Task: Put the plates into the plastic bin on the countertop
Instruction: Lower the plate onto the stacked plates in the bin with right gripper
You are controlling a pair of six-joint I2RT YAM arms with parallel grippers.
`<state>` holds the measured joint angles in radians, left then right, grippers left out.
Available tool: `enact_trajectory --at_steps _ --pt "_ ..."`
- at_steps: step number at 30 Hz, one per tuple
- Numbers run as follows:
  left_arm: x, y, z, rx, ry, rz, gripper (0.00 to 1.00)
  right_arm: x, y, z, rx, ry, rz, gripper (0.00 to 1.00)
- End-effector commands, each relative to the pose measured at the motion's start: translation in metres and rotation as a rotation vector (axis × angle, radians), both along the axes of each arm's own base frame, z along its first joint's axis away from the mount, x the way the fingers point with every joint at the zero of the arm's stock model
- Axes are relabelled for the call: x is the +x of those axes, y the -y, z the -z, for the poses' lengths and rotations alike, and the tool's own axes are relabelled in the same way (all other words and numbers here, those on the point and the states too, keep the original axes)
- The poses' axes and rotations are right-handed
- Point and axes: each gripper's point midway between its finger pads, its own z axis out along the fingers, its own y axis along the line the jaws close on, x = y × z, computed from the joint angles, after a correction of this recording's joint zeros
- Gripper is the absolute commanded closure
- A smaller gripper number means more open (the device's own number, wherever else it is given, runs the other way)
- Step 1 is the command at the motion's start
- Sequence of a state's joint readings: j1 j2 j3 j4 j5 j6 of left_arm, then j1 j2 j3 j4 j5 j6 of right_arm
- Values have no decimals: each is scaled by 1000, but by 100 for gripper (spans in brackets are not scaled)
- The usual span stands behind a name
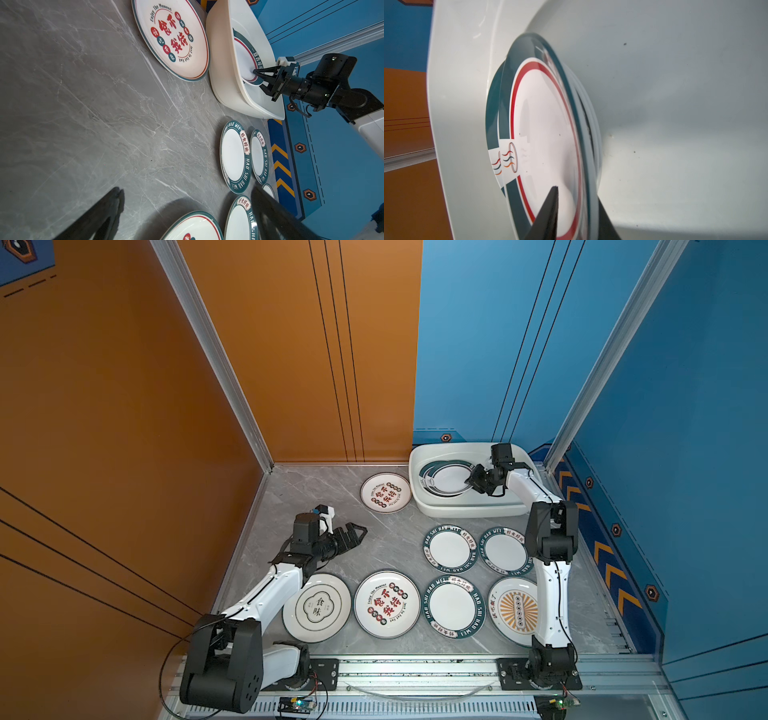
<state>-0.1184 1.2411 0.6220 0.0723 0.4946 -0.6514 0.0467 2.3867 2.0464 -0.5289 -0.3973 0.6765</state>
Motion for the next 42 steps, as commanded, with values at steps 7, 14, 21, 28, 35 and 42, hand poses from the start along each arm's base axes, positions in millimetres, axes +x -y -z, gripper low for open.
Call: enact_trajectory --at_steps 7,14,21,28,35,42 --pt "-2 -1 5 -9 -7 7 2 0 7 11 -92 -29 -23 70" --pt "-3 -1 5 -7 -6 8 2 -1 8 19 -113 -43 -24 69" --pt "-2 -1 5 -5 -6 8 2 -1 7 25 -116 -50 -28 69" --pt "-2 0 8 -3 -15 11 2 1 1 28 -117 -52 -51 65" --pt "-3 3 8 -2 -17 22 2 3 -7 27 -113 -42 -66 62" --pt "-4 4 7 7 -17 26 2 1 -16 29 -99 -54 -108 59"
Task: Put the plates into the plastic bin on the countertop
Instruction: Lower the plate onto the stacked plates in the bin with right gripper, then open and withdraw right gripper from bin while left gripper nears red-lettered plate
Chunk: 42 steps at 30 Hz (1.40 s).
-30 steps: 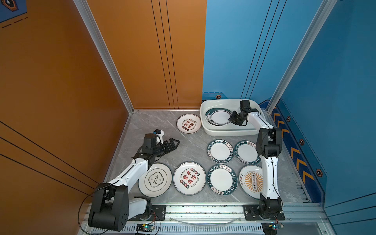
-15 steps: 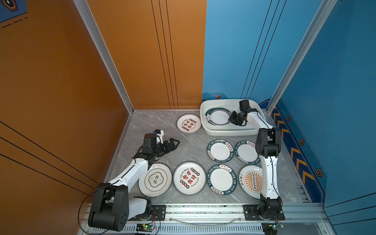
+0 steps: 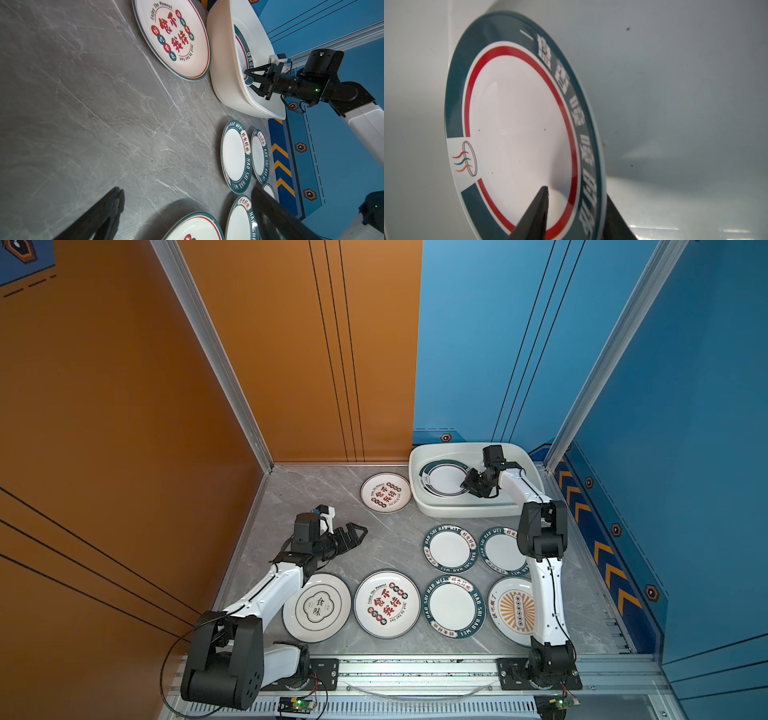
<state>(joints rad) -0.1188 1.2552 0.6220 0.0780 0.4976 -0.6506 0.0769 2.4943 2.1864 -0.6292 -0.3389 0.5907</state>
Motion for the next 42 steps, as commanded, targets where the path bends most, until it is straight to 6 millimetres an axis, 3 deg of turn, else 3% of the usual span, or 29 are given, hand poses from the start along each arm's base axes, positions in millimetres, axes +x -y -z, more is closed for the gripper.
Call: enact_trajectory --at_steps 1,8,13,21,25,27,34,42 --pt "-5 3 4 7 -11 24 2 -4 -9 4 -1 -23 -49 58" --pt "-8 9 0 17 -11 47 2 1 -21 -14 47 30 -96 55" --pt "-10 16 -8 24 1 61 2 -4 -4 -39 -50 56 -73 55" --pt "-10 32 -20 56 21 106 2 -23 24 -121 -208 211 -28 54" --pt "-6 48 -24 68 30 137 2 -44 27 -165 -208 303 -17 54" --pt "-3 60 -26 73 34 159 1 -56 24 -175 -186 326 -23 54" --pt "5 112 -25 80 26 279 3 -108 10 -168 -98 331 -79 54" --pt "16 149 -1 94 -19 350 7 -160 15 -141 -68 312 -90 54"
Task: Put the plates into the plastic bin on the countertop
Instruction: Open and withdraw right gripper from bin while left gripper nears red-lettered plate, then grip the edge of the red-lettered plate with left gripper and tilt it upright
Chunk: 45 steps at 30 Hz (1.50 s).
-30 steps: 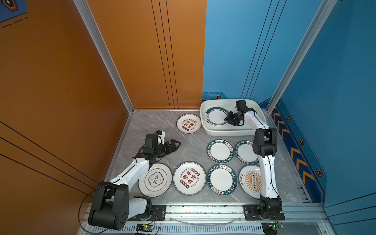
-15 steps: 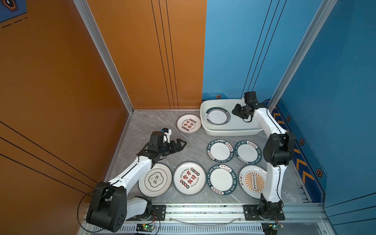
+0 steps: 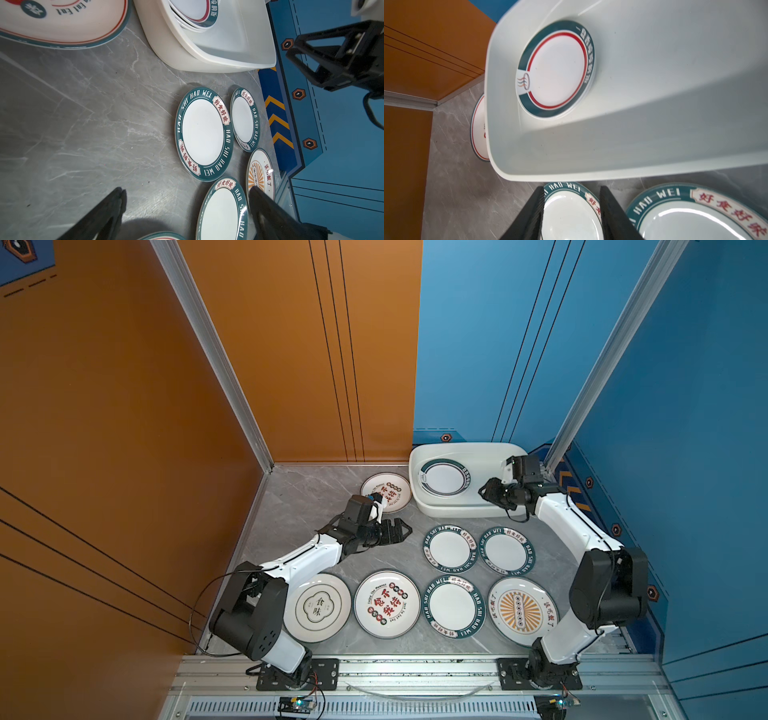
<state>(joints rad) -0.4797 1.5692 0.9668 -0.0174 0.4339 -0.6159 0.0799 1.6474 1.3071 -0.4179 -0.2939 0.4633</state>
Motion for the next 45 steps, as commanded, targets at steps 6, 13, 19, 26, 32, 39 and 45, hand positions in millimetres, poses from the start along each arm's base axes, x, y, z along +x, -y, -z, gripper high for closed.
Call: enact_trajectory --at_steps 6,13,19,26,32,39,45 --pt "25 8 25 2 -28 -29 8 -25 2 -1 37 63 -18 54" --pt "54 -26 35 7 -40 -171 9 -32 5 1 57 71 -9 54" --pt "90 -71 53 -32 -77 -339 9 -32 2 2 78 73 -15 54" --pt "118 -105 83 -97 -144 -489 10 -33 2 5 78 65 -16 54" --pt "144 -114 91 -125 -146 -546 11 -33 1 7 83 61 -18 54" --pt "163 -119 110 -137 -175 -570 22 -32 -1 13 93 46 -23 54" --pt "172 -120 122 -133 -185 -569 34 -33 -1 17 90 36 -23 54"
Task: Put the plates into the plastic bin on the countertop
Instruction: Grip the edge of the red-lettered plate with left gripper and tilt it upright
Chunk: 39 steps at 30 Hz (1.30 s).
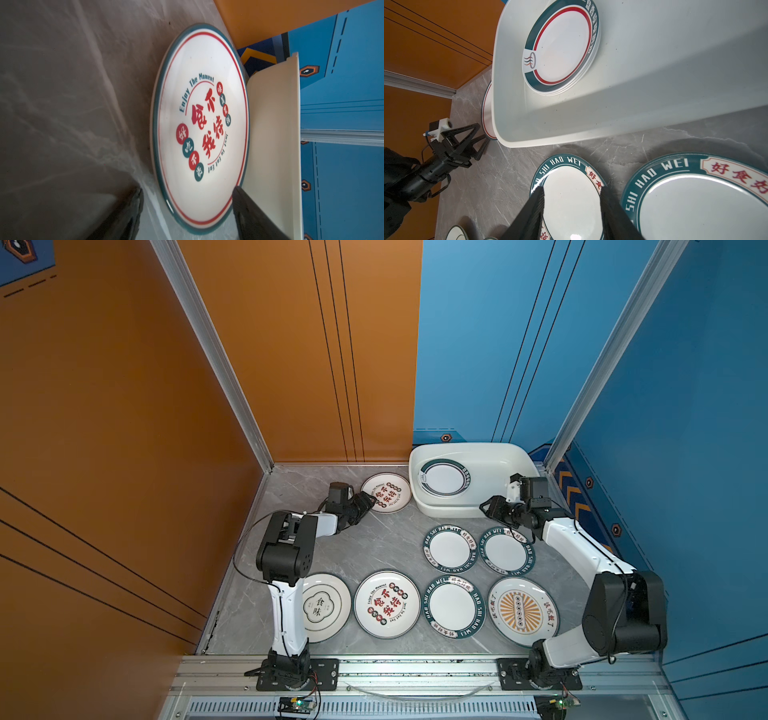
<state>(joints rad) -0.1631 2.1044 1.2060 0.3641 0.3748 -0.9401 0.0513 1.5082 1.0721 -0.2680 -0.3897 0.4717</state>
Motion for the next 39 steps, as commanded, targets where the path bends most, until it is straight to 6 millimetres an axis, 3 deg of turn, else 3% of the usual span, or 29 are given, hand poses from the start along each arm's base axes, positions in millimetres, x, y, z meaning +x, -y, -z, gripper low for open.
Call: enact_trajectory --at_steps 1,12,25,33,39 --pt "-6 -7 36 18 -94 -12 36 1 1 7 13 -11 9 54" --pt "-3 -11 58 42 -118 -1 61 1 -2 8 12 -15 2 54" --pt "0 -16 69 60 -136 11 80 -2 -3 16 1 -31 0 54" --pt "-6 -28 64 46 -123 -11 96 -4 -5 16 -1 -32 -3 54" --pt "-20 -50 39 23 -67 -70 100 -5 -9 10 11 -21 -7 54"
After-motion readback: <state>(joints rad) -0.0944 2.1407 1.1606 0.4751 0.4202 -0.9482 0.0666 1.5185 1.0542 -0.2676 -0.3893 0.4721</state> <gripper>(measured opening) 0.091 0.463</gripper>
